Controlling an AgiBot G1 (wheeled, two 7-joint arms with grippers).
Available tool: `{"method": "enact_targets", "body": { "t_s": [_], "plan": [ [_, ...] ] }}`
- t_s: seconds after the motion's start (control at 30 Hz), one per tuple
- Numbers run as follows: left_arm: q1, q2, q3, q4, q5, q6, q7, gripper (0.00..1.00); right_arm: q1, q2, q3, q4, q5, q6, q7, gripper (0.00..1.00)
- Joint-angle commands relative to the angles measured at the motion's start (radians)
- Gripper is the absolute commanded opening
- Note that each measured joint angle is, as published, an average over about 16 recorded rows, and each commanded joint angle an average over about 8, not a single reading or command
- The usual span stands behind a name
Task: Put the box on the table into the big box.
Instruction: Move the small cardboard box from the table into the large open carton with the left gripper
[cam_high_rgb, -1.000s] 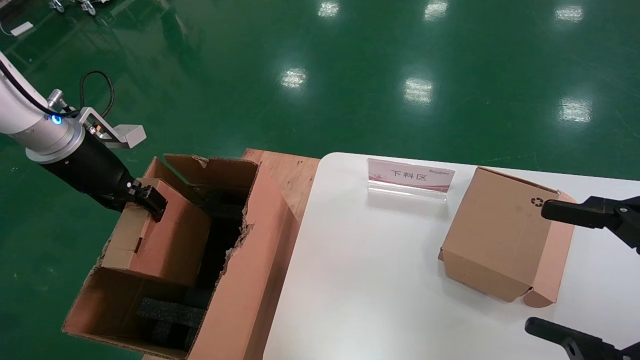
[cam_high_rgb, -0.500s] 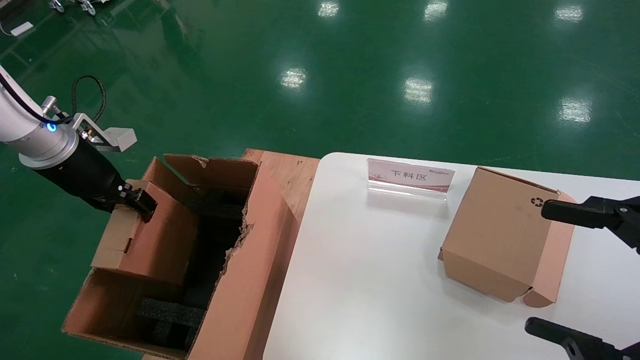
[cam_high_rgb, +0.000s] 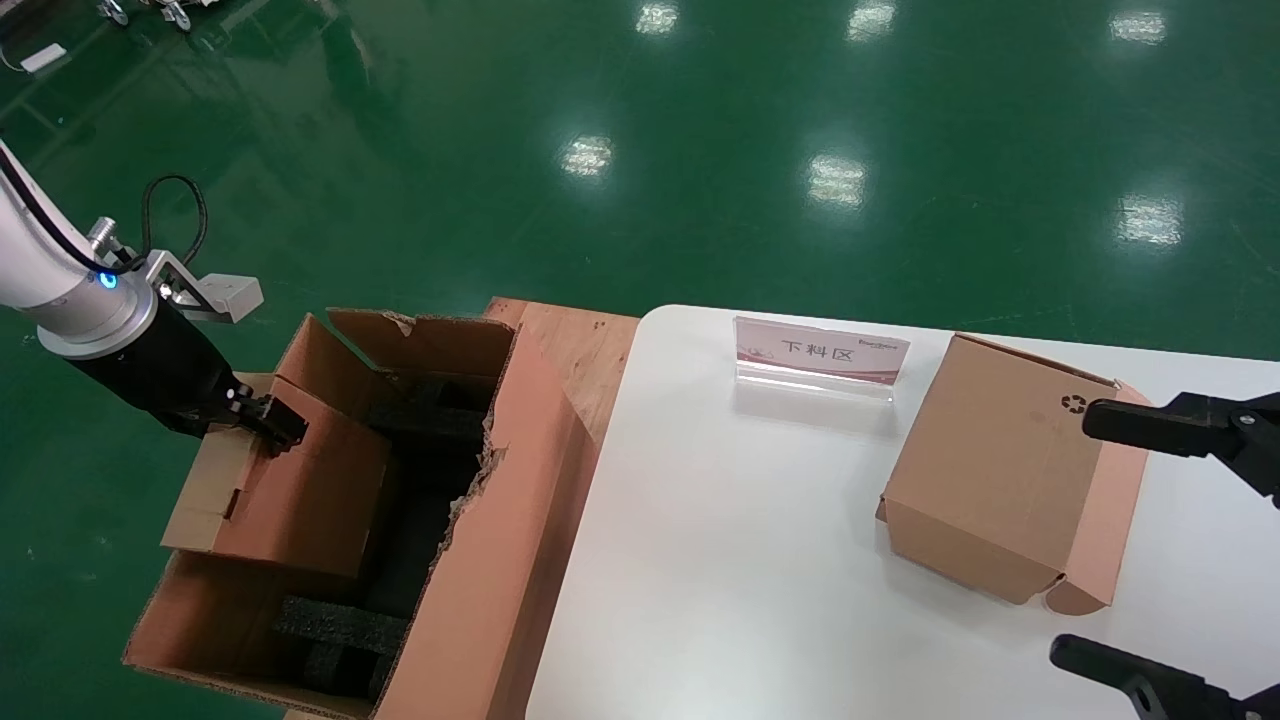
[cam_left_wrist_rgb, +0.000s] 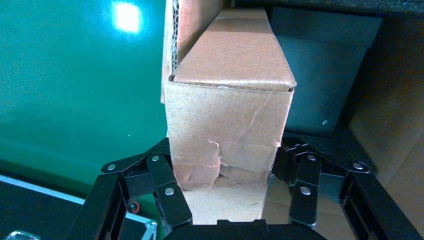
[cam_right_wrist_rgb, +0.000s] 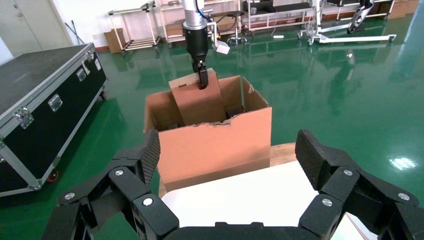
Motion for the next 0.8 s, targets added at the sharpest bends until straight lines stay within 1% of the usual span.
{"method": "enact_targets", "body": {
  "t_s": [0.03,0.8],
  "plan": [
    [0.005,0.000,0.001,-0.001,0.001,-0.003,-0.003,0.00,0.000,0.000,0.000,0.000,0.000,0.000,0.000,1.00],
    [0.059,0.010,0.002,-0.034,0.001,-0.039,-0.031,0.00,0.000,0.000,0.000,0.000,0.000,0.000,0.000,1.00]
  ]
}}
